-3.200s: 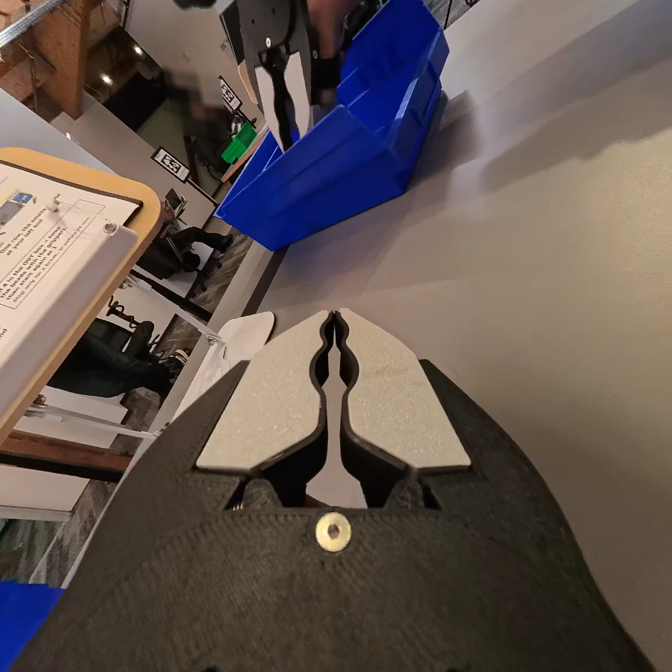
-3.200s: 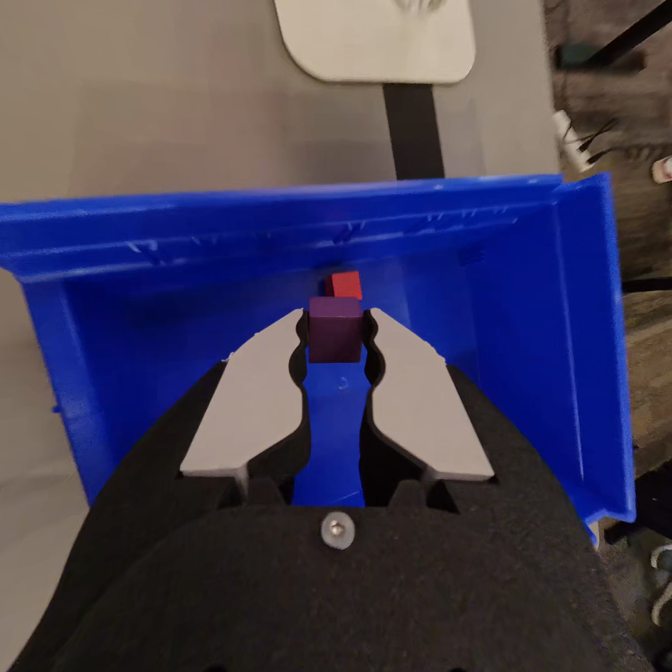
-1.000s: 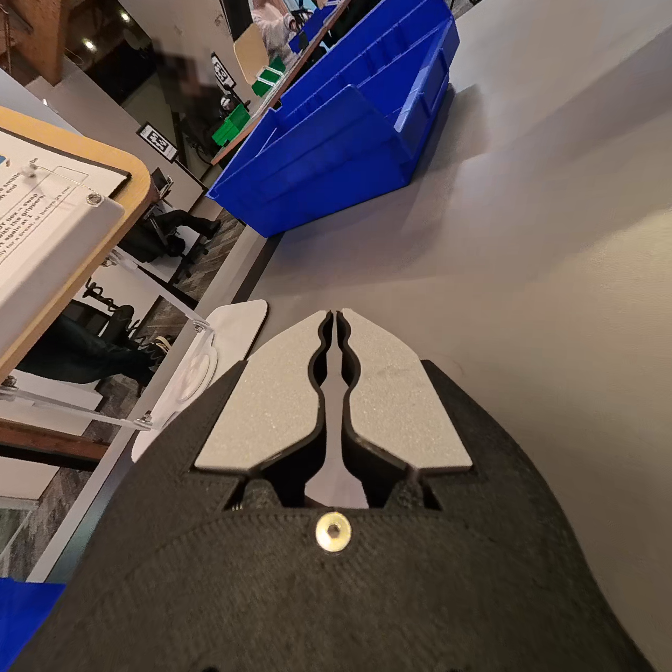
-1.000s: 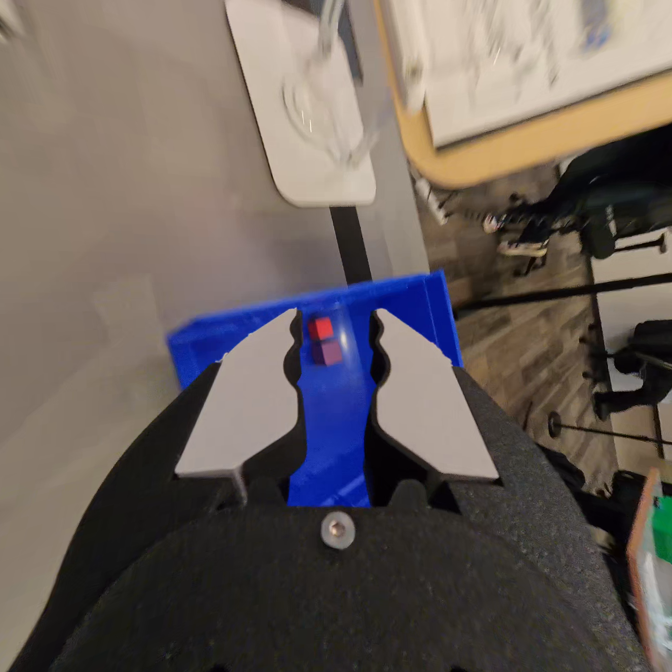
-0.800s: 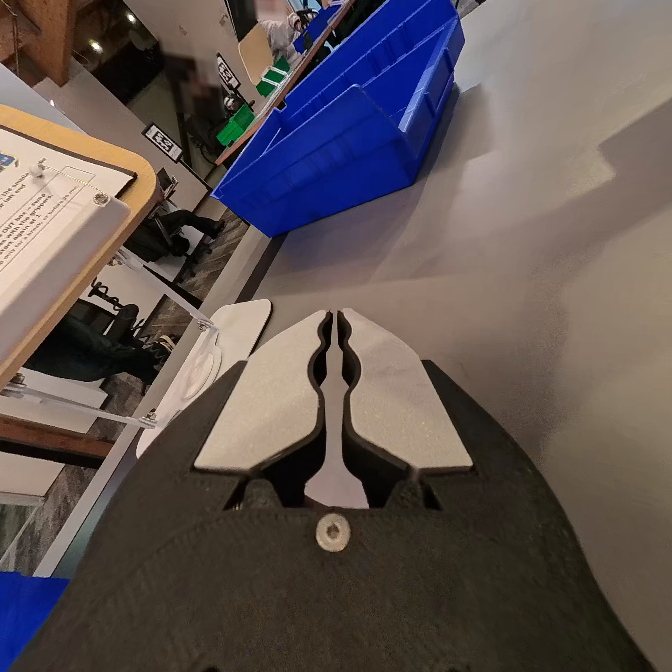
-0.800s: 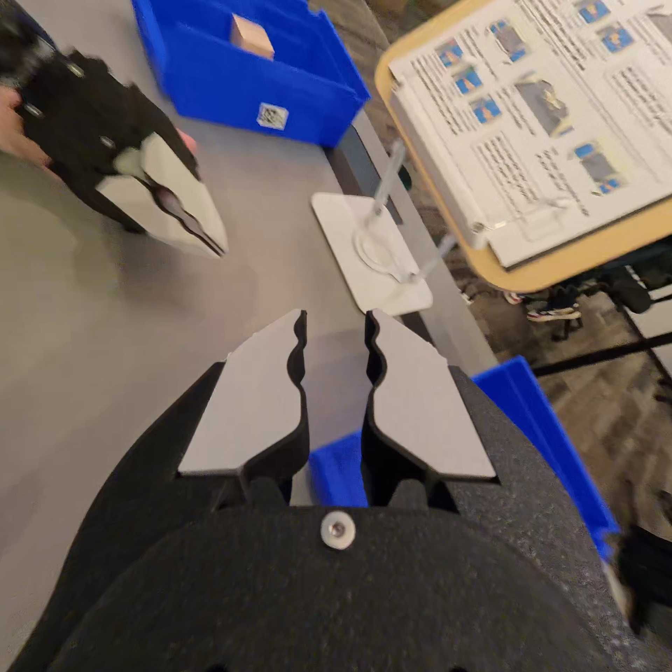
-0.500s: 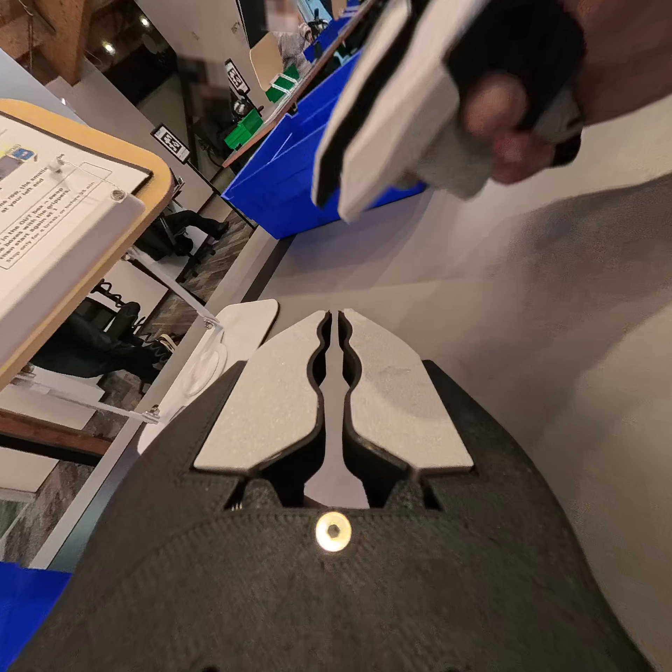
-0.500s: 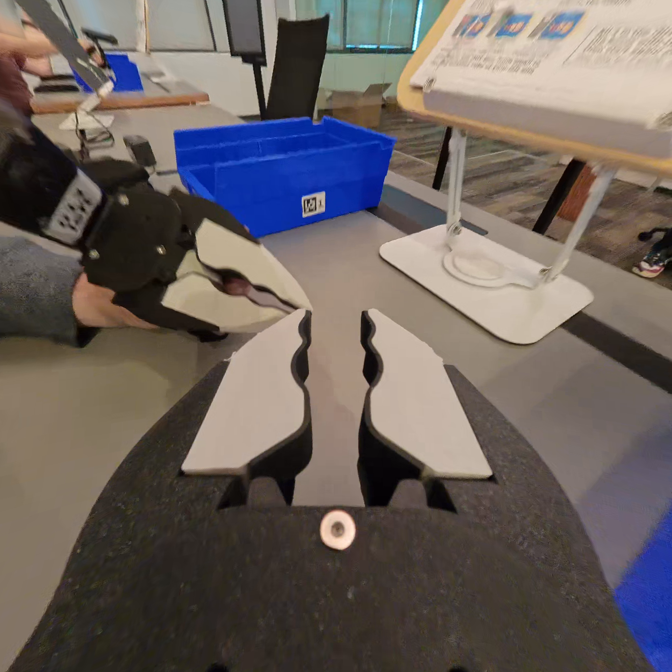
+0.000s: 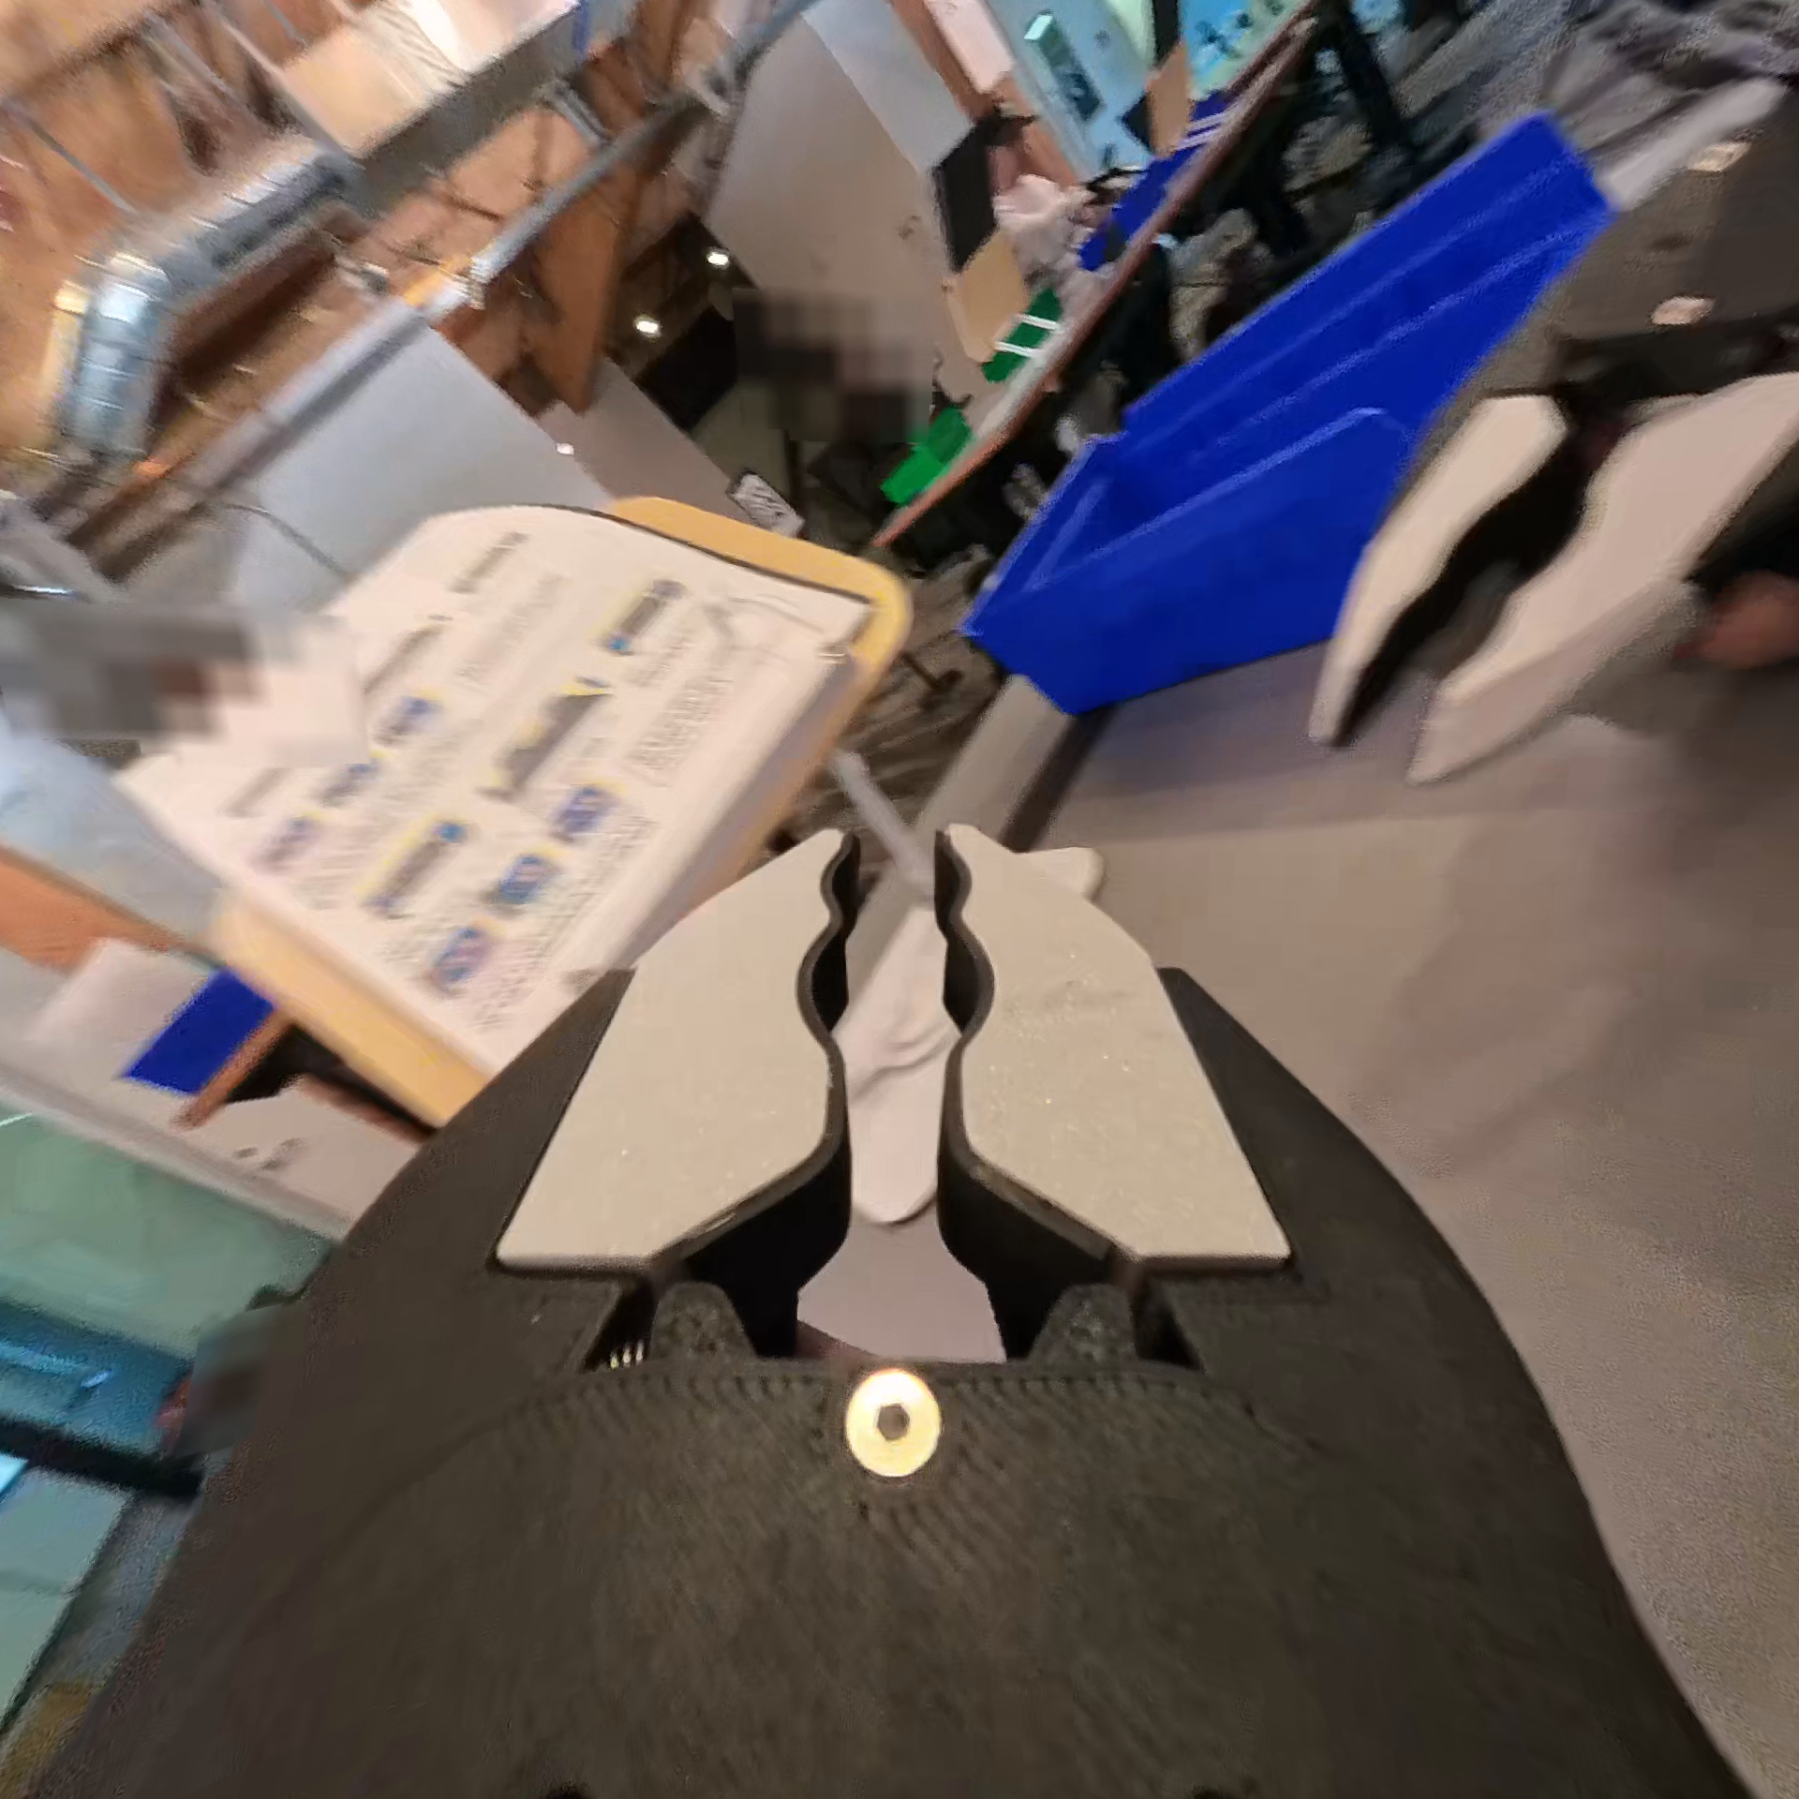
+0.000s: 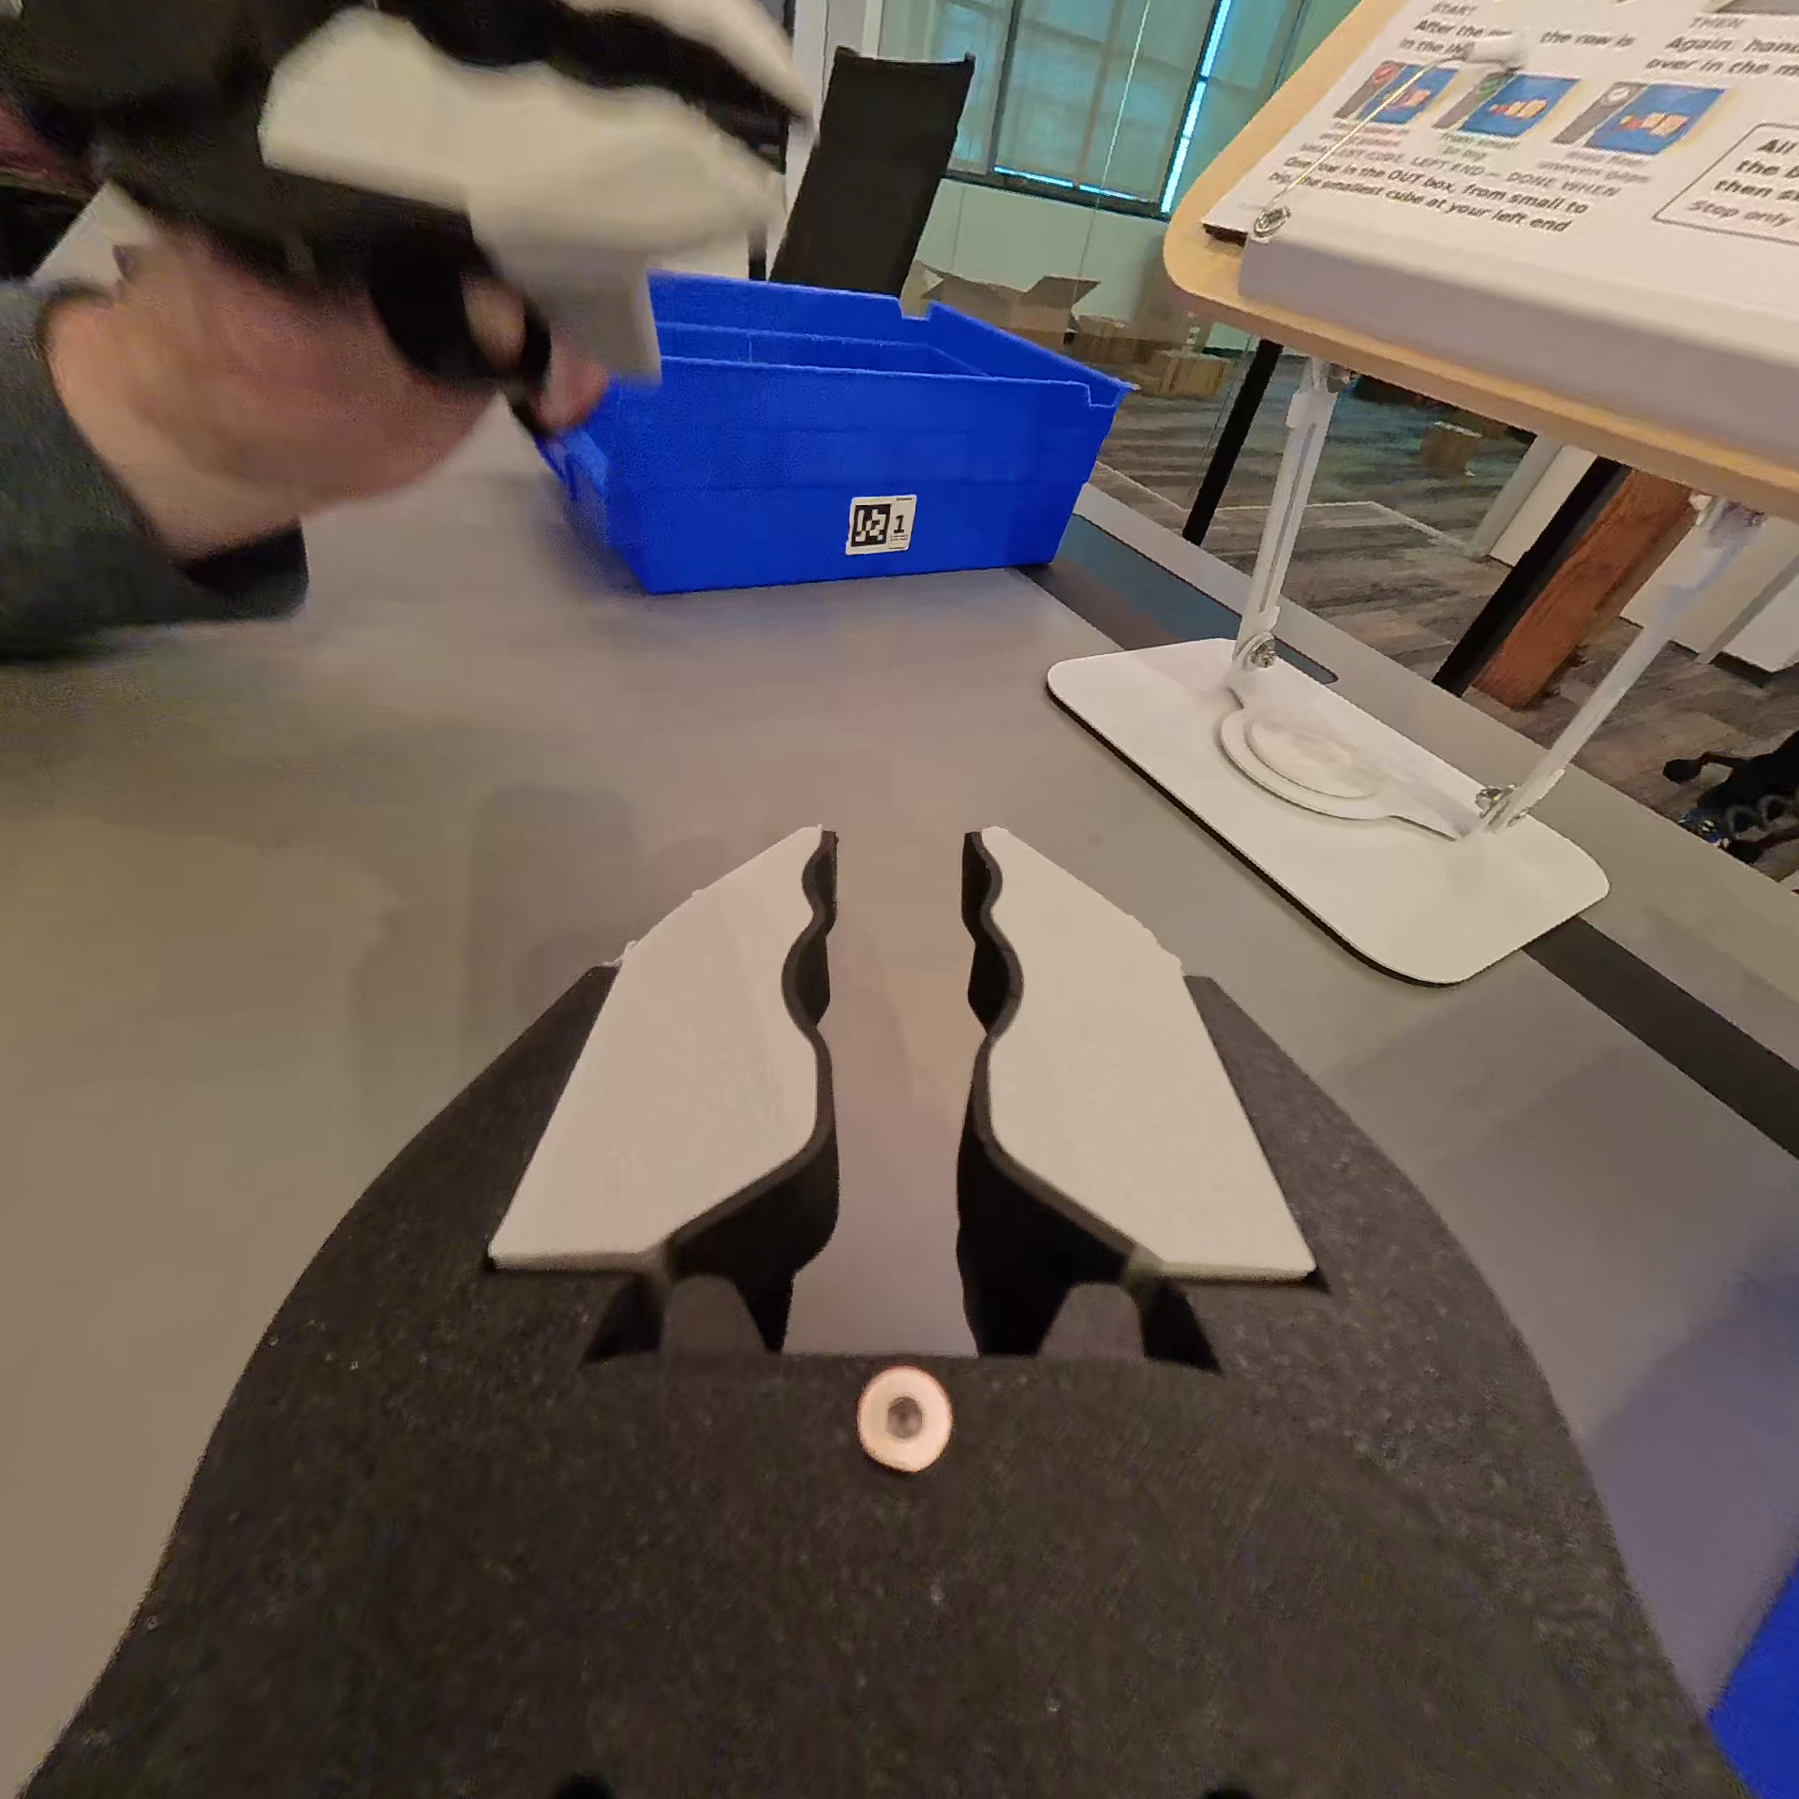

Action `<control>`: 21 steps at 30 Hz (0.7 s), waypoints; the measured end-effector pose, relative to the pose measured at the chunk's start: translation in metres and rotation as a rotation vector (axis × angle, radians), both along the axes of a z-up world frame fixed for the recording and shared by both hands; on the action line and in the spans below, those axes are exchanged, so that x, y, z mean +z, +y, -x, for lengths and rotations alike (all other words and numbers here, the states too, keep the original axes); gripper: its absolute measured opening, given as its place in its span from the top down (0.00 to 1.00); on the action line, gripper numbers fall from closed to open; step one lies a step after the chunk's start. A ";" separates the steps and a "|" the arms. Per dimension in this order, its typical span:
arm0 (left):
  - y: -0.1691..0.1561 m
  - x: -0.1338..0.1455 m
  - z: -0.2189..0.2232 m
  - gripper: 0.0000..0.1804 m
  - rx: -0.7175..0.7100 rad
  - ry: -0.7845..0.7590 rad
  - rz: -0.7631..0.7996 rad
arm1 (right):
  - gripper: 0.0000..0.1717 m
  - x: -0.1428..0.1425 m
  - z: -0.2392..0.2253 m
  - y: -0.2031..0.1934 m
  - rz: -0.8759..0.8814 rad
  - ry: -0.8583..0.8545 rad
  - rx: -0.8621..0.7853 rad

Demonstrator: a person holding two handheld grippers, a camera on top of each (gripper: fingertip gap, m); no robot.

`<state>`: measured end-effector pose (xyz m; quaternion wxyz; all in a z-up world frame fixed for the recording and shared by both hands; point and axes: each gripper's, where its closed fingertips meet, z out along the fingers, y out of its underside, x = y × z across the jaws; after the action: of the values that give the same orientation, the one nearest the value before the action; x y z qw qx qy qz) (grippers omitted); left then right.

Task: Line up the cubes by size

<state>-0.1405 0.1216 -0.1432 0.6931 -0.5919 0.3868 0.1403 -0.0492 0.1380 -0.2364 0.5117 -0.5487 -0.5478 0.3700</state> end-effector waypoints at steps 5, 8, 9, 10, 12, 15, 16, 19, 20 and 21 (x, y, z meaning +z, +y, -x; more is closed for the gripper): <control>0.001 0.050 0.090 0.81 0.112 0.012 0.065 | 0.86 -0.002 0.001 -0.003 -0.003 -0.016 0.021; 0.015 0.029 0.147 0.71 0.166 0.108 0.285 | 0.86 -0.003 0.002 -0.004 0.006 -0.020 0.033; 0.018 0.015 0.167 0.69 0.189 0.157 0.370 | 0.85 -0.003 0.001 -0.004 0.009 -0.018 0.034; 0.018 -0.001 0.183 0.68 0.191 0.204 0.467 | 0.85 -0.002 0.001 -0.003 0.012 -0.015 0.033; 0.022 -0.029 0.218 0.65 0.231 0.293 0.605 | 0.85 -0.002 0.001 -0.004 0.016 -0.012 0.039; 0.026 -0.072 0.259 0.61 0.265 0.401 0.790 | 0.85 -0.003 0.001 -0.004 0.018 -0.018 0.042; 0.027 -0.085 0.269 0.60 0.272 0.438 0.842 | 0.85 -0.004 0.002 -0.004 0.017 -0.023 0.046; 0.029 -0.119 0.294 0.58 0.293 0.550 0.981 | 0.85 -0.004 0.002 -0.007 0.004 -0.027 0.056; 0.031 -0.129 0.300 0.58 0.296 0.572 1.019 | 0.85 -0.004 0.002 -0.007 0.003 -0.029 0.061; 0.032 -0.137 0.307 0.58 0.306 0.600 1.052 | 0.85 -0.005 0.002 -0.008 0.002 -0.031 0.066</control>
<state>-0.4472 0.1539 -0.2802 0.1421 -0.8374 0.4928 0.1889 -0.0514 0.1299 -0.2411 0.4902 -0.5367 -0.5729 0.3788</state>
